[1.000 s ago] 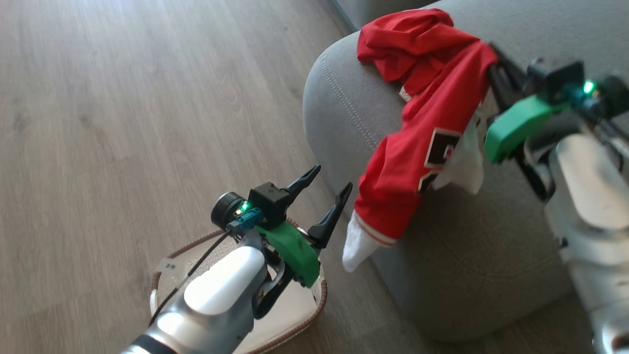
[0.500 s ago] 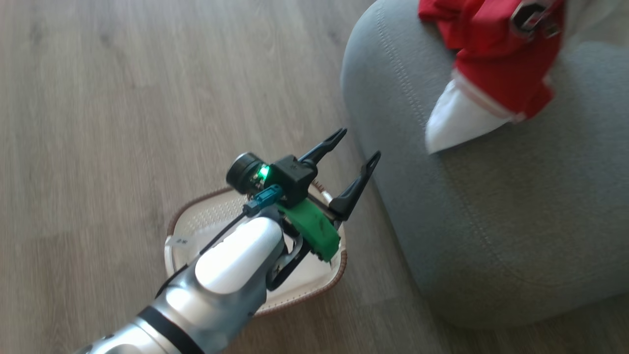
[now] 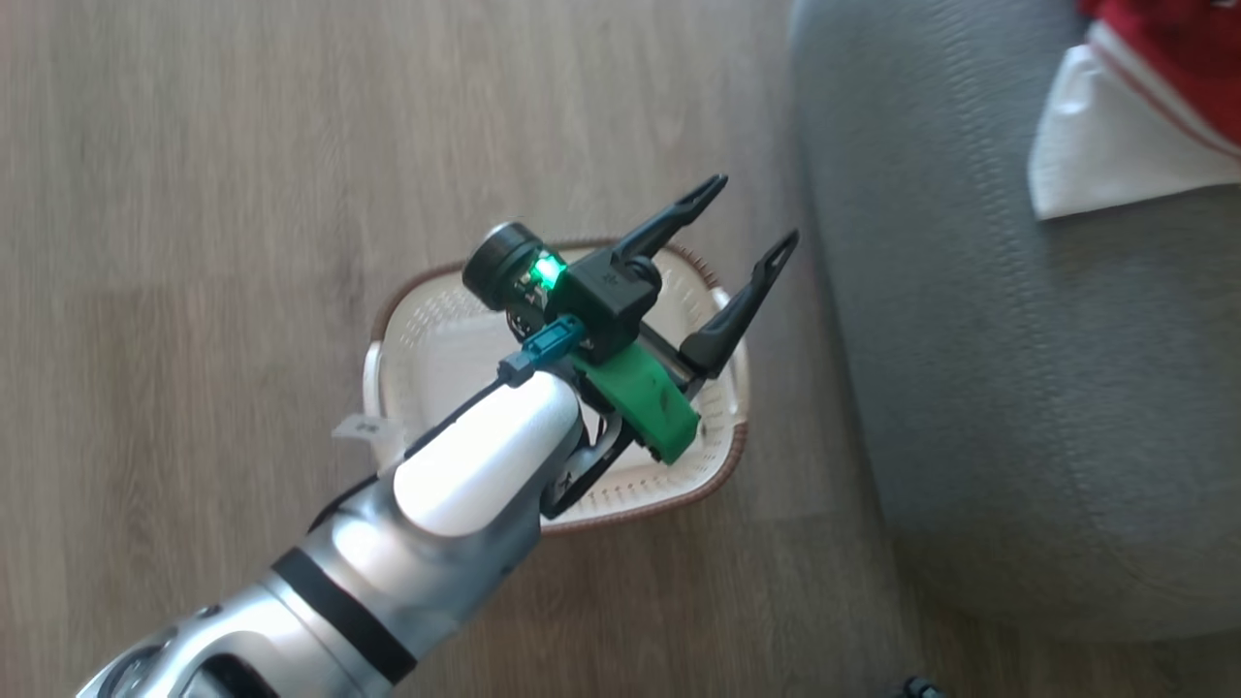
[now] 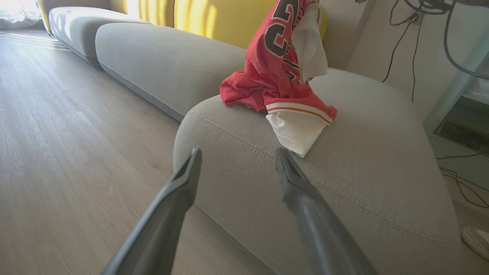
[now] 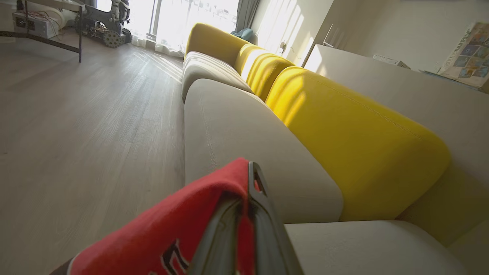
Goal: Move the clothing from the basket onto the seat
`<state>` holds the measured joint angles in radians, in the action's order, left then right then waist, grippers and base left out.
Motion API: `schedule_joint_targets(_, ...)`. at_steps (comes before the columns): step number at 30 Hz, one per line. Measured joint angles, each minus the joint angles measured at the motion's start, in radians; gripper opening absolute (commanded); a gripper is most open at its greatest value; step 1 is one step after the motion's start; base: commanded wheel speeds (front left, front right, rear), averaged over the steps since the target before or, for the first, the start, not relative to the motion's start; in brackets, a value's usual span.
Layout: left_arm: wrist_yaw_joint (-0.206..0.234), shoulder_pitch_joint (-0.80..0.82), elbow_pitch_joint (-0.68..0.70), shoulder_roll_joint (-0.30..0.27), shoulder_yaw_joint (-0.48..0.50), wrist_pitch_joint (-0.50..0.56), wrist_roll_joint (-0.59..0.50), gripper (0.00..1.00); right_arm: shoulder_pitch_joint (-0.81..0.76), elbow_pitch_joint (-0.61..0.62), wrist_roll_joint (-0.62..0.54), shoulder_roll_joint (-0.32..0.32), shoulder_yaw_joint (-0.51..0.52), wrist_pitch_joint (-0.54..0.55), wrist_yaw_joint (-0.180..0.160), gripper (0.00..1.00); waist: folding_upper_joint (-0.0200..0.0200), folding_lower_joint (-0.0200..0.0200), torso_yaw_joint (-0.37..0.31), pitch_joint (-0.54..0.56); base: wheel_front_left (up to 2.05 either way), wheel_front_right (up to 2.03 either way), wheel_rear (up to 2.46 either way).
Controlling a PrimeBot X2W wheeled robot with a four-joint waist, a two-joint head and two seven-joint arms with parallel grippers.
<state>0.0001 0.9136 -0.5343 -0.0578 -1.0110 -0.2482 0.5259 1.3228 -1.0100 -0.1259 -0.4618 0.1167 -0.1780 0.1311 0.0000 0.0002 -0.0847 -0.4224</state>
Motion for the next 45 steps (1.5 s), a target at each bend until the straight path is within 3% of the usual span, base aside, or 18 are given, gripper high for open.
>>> schedule_joint_targets(8,0.002,0.026,0.000,0.001,-0.003,0.000,0.000,1.00,-0.081,-0.112,-0.135,0.083,0.155,-0.026,0.000,0.00,0.0000,0.0001,0.060,-0.092,0.00,0.00,0.00)
schedule_joint_targets(16,0.009,0.033,-0.003,0.001,-0.001,0.000,0.000,1.00,-0.114,-0.127,-0.241,0.123,0.239,-0.044,0.000,0.00,0.0000,0.0000,0.063,-0.110,0.00,0.00,0.00)
schedule_joint_targets(19,0.009,0.033,-0.005,0.001,-0.001,-0.001,0.000,1.00,-0.133,-0.130,-0.237,0.142,0.293,-0.062,0.000,0.49,0.0000,0.0000,0.058,-0.096,0.00,0.00,0.00)
schedule_joint_targets(20,0.009,0.033,-0.005,0.001,0.000,-0.001,0.001,1.00,-0.141,-0.130,-0.234,0.146,0.301,-0.063,0.000,0.77,0.0000,0.0000,0.056,-0.090,0.00,0.00,0.00)
schedule_joint_targets(21,0.009,0.033,-0.006,0.001,0.002,-0.001,0.001,1.00,-0.149,-0.131,-0.235,0.150,0.303,-0.064,0.000,0.95,0.0000,0.0000,0.054,-0.083,0.00,0.00,0.00)
schedule_joint_targets(22,0.009,0.033,-0.007,0.001,0.004,-0.001,0.002,1.00,-0.155,-0.134,-0.235,0.154,0.304,-0.065,0.000,1.00,0.0000,0.0000,0.051,-0.075,0.00,0.00,0.00)
schedule_joint_targets(27,0.019,0.026,-0.011,0.001,0.034,-0.001,0.014,1.00,-0.185,-0.142,-0.198,0.183,0.284,-0.073,0.000,1.00,0.0000,0.0000,0.034,-0.031,0.00,0.00,0.00)
schedule_joint_targets(34,0.019,-0.034,-0.018,0.000,0.062,-0.001,0.030,1.00,-0.274,-0.061,-0.113,0.190,0.203,-0.074,0.000,1.00,0.0000,-0.0001,0.015,0.047,0.00,0.00,0.00)
schedule_joint_targets(45,0.041,-0.147,-0.024,-0.008,0.155,-0.001,0.046,1.00,-0.381,-0.012,-0.011,0.212,0.079,-0.074,0.000,1.00,0.0000,-0.0001,0.032,0.195,0.00,0.00,0.00)
